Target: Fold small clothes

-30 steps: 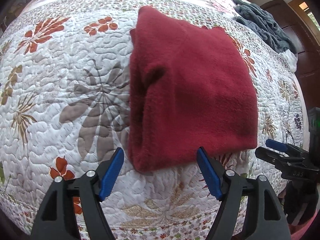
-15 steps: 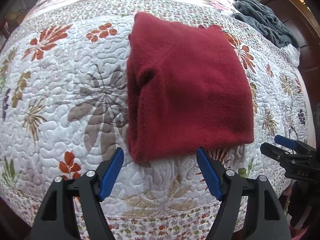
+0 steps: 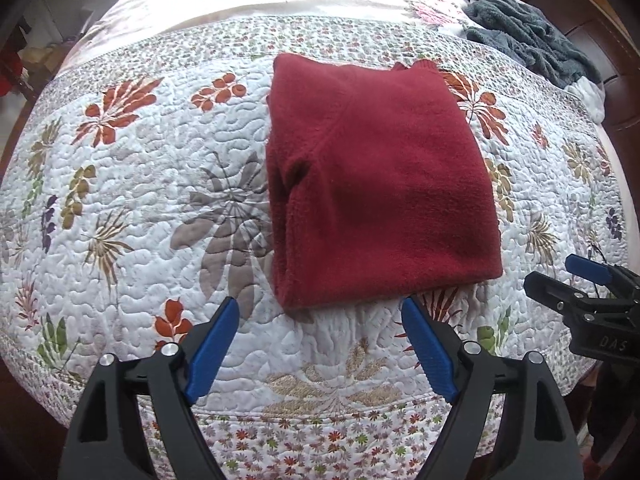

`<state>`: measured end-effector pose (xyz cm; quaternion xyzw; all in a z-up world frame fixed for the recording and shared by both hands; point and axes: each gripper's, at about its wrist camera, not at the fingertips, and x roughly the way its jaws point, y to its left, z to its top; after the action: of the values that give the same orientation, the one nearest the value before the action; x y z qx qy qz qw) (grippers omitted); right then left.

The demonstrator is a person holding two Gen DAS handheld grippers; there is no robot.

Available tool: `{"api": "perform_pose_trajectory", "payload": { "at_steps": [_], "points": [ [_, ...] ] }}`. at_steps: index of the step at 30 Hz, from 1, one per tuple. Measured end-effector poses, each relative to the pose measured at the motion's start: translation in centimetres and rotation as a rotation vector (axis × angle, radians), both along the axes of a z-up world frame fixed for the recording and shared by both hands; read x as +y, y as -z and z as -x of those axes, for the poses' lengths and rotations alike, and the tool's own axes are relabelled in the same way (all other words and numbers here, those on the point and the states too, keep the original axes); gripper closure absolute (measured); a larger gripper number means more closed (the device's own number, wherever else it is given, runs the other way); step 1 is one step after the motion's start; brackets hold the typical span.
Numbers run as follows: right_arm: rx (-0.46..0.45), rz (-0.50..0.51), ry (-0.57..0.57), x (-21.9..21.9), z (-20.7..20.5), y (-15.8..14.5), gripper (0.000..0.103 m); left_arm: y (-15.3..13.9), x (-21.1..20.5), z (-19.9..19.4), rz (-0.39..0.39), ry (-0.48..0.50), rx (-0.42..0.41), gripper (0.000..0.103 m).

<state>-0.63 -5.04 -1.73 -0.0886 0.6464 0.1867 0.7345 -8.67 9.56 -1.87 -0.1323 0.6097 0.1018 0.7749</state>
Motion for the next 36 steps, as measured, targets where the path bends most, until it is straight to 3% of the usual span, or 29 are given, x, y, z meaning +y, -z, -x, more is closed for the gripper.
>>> {"api": "perform_pose_trajectory", "payload": {
  "at_steps": [36],
  "points": [
    [-0.021, 0.020, 0.002, 0.01, -0.45, 0.56, 0.005, 0.44, -0.13, -0.09, -0.044, -0.006, 0.012, 0.019]
  ]
}}
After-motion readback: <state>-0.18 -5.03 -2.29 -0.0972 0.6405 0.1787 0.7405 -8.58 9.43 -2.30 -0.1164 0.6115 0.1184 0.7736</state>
